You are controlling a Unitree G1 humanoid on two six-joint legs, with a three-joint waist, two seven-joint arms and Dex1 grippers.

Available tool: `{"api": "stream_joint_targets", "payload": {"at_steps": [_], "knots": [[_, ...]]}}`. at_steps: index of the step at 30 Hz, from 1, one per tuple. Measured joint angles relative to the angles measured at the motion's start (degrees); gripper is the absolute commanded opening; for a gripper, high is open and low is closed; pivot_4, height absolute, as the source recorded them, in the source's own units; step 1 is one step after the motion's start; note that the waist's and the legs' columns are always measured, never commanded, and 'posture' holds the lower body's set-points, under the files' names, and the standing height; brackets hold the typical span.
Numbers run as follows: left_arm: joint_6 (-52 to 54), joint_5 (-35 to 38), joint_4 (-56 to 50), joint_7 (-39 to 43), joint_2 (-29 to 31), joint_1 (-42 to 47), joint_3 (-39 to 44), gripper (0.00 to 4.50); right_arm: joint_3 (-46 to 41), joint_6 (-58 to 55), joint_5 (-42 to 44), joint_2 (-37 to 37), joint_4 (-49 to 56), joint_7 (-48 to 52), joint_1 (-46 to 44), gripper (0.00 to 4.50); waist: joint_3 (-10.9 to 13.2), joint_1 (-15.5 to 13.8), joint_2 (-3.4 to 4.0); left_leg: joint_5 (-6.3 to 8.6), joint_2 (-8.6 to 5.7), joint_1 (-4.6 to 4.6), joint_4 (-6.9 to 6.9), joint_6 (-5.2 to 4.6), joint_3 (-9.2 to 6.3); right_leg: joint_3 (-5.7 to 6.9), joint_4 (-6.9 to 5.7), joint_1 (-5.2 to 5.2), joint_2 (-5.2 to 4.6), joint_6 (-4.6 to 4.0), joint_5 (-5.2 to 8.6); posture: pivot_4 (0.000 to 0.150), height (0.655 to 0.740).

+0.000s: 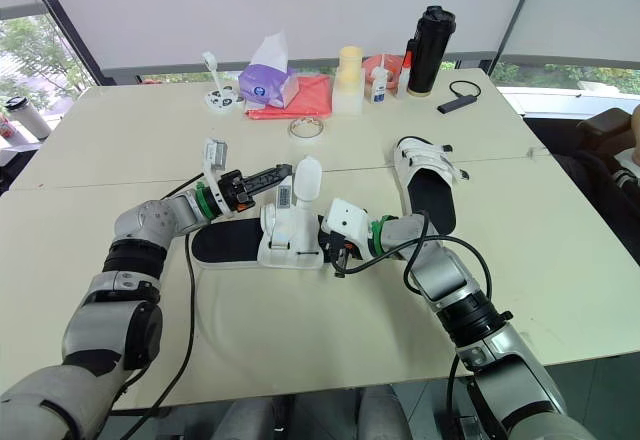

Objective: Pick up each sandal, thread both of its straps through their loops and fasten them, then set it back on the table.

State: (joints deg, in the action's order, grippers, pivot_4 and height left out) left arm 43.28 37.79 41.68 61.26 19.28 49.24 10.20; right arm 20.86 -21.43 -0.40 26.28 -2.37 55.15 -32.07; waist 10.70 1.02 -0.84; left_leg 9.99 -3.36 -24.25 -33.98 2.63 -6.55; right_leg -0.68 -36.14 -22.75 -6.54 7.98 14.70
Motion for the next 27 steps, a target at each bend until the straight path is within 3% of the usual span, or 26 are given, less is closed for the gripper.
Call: {"api": "stream_joint_targets", "payload": {"at_steps": [27], "knots": [[0.0, -3.7, 5.5, -1.7, -0.5, 2.0, 1.9, 0.04, -0.1, -0.3, -0.8, 0.0, 1.1, -0.3, 0.6, 0.0, 0.0, 0.0, 0.0, 0.0, -0.01, 0.0, -0.01, 0.0, -0.01, 0.01, -0.03, 0.0, 0.0, 0.05, -0.02, 0.15, 0.74]]}}
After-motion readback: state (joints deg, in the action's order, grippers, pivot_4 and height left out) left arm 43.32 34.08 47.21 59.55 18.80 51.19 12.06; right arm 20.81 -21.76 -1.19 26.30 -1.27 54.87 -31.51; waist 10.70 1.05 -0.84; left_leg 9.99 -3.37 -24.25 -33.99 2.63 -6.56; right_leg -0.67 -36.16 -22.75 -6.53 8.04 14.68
